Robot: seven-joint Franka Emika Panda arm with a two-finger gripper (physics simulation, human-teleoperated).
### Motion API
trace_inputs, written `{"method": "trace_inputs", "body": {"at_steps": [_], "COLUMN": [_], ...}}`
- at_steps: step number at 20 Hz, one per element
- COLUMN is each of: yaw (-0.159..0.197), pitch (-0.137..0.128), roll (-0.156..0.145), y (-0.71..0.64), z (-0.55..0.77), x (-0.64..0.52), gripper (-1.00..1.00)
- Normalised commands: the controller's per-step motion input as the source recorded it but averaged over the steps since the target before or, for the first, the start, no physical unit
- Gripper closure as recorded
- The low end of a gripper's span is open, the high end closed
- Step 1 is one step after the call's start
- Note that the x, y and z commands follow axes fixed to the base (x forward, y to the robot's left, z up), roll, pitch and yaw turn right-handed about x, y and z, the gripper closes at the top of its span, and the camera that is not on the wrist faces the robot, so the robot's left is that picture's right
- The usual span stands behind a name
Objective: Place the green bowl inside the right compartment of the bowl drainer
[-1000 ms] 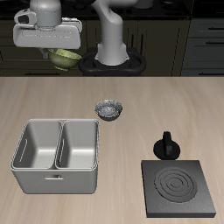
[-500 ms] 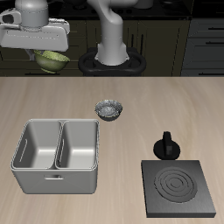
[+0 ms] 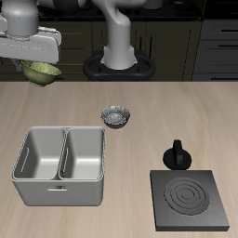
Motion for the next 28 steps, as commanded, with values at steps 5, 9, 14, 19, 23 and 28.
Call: {"method": "trace_inputs", "body": {"at_steps": [5, 9, 14, 19, 23, 28], "yaw": [0.000, -0.020, -0.017, -0.011, -0.021, -0.003], "pitch": [-0.016, 0.009, -0.003, -0.004, 0.005, -0.004], "roll": [0.026, 0.018, 0.028, 0.025, 0.019, 0.029], "y": [0.06, 0.11, 0.06, -0.05, 0.00, 0.11], "z": [0.04, 0.05, 0.02, -0.07, -0.05, -0.02], "x": [0.27, 0.26, 0.33, 0.20, 0.18, 0.20], "gripper": [1.00, 1.00, 1.00, 1.00, 1.00, 1.00]}}
